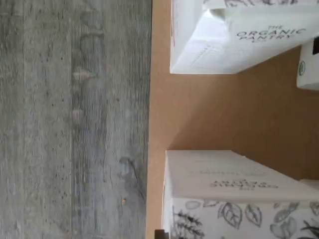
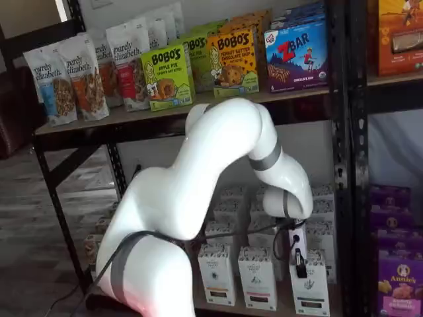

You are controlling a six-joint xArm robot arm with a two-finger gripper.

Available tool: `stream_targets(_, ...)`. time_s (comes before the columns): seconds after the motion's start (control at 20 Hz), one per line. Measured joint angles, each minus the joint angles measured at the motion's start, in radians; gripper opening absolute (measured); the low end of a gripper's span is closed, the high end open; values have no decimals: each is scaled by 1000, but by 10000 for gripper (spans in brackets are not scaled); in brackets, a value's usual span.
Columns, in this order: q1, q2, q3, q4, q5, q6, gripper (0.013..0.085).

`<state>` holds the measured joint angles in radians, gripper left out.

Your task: Pick up the white box with a green strip in the middle, on the bottom shelf, the sixth box from the left

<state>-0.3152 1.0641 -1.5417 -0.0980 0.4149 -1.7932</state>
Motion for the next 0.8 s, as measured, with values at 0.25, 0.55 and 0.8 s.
stream_targets(0.25, 1, -20, 44, -65, -40, 60, 570)
stream_targets(0.55, 3, -97, 177, -131, -94, 127, 570)
stream_targets(0.8, 9, -199, 332, -142, -156, 146, 570)
